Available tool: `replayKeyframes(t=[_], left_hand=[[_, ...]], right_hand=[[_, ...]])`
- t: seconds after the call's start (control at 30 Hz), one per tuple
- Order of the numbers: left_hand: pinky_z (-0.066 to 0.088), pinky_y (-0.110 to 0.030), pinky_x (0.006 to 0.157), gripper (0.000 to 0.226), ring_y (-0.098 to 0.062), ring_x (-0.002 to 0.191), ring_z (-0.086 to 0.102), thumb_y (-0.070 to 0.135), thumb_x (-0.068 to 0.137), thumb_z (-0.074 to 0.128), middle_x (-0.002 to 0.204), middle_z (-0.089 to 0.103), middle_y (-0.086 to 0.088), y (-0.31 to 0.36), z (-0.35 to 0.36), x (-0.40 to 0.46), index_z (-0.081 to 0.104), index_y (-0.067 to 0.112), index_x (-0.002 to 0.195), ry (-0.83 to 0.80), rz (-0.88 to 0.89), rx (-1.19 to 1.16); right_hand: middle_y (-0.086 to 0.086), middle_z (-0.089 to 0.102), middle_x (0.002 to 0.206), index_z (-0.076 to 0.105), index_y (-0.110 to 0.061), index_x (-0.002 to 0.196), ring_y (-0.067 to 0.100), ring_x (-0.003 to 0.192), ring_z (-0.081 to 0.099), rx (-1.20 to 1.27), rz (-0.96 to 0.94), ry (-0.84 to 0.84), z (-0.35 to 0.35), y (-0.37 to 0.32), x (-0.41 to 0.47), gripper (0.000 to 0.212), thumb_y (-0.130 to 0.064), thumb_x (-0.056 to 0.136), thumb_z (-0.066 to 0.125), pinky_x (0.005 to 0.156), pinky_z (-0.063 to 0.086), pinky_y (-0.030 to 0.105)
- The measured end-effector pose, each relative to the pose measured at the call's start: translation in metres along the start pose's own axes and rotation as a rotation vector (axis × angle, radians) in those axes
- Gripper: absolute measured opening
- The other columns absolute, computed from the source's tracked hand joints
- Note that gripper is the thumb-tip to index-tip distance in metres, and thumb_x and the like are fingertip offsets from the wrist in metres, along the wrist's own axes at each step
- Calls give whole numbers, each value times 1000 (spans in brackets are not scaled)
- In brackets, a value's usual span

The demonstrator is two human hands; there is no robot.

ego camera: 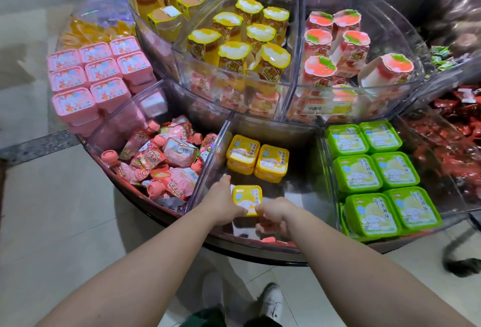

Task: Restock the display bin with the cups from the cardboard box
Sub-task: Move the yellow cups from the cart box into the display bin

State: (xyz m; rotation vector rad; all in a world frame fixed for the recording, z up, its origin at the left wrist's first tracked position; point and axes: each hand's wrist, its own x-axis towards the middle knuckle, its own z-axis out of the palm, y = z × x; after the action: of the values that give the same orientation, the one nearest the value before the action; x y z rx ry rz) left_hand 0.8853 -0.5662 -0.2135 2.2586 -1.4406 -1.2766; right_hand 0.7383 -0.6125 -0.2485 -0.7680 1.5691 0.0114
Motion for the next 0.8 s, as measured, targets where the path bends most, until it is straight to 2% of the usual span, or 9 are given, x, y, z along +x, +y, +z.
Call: replayKeyframes(t=[0.1, 0.17, 0.23, 0.3, 0.47, 0.57, 0.63, 0.7, 0.8], left_hand=[[47, -33, 91, 67, -22, 110, 56, 28, 79, 75, 131, 53, -6, 2, -3, -5, 42, 13, 135, -80, 20, 138], [48, -33, 88, 58, -22, 106, 57, 29, 82, 72, 129, 54, -7, 3, -4, -6, 46, 13, 132, -95, 29, 188], [49, -34, 88, 56, -23, 105, 57, 30, 83, 70, 126, 55, -8, 3, -4, -5, 48, 12, 131, -89, 34, 237], [48, -34, 88, 48, -24, 107, 56, 32, 86, 67, 125, 55, -9, 1, -6, -4, 52, 12, 127, -95, 52, 337], [48, -32, 88, 38, -24, 107, 57, 28, 93, 56, 125, 54, -10, -5, -5, -3, 54, 13, 128, -111, 72, 439], [47, -33, 92, 38, -25, 111, 55, 19, 93, 53, 129, 51, -10, -8, -3, 0, 51, 13, 130, -103, 83, 410], [45, -33, 95, 43, -26, 116, 53, 17, 93, 53, 133, 48, -11, -9, -3, 1, 45, 13, 135, -92, 97, 362], [42, -34, 99, 49, -27, 121, 49, 17, 93, 53, 138, 45, -11, -9, -4, 0, 38, 14, 140, -87, 109, 325], [40, -34, 102, 56, -26, 126, 46, 21, 92, 58, 142, 43, -10, -10, -5, -1, 36, 15, 143, -75, 116, 257]], right_hand=[[14, 64, 84, 60, -4, 96, 25, 68, 62, -322, -92, 107, 4, -2, 10, 25, -27, 89, 65, 61, 55, 36], [13, 70, 94, 65, -7, 102, 28, 81, 68, -383, -162, 156, 7, -6, 12, 29, -32, 87, 66, 75, 60, 41], [14, 71, 97, 66, -8, 106, 31, 87, 70, -363, -176, 163, 9, -7, 13, 30, -32, 88, 65, 80, 59, 46], [17, 71, 96, 65, -6, 106, 31, 84, 71, -289, -160, 157, 11, -7, 11, 28, -29, 91, 63, 79, 60, 47], [17, 70, 96, 66, -4, 106, 26, 72, 66, -141, -194, 144, 19, -13, 11, 26, -26, 93, 60, 67, 61, 36], [14, 70, 100, 68, -7, 108, 22, 76, 65, -92, -253, 115, 25, -15, 9, 22, -22, 95, 58, 73, 60, 36], [10, 70, 107, 67, -11, 113, 23, 90, 67, -134, -291, 143, 29, -16, 9, 25, -23, 94, 58, 83, 58, 41], [6, 69, 114, 64, -13, 120, 25, 98, 66, -138, -309, 161, 32, -17, 7, 29, -24, 93, 59, 88, 57, 43], [4, 69, 112, 65, -14, 118, 24, 98, 66, -108, -309, 154, 33, -15, 7, 27, -21, 94, 58, 88, 56, 44]])
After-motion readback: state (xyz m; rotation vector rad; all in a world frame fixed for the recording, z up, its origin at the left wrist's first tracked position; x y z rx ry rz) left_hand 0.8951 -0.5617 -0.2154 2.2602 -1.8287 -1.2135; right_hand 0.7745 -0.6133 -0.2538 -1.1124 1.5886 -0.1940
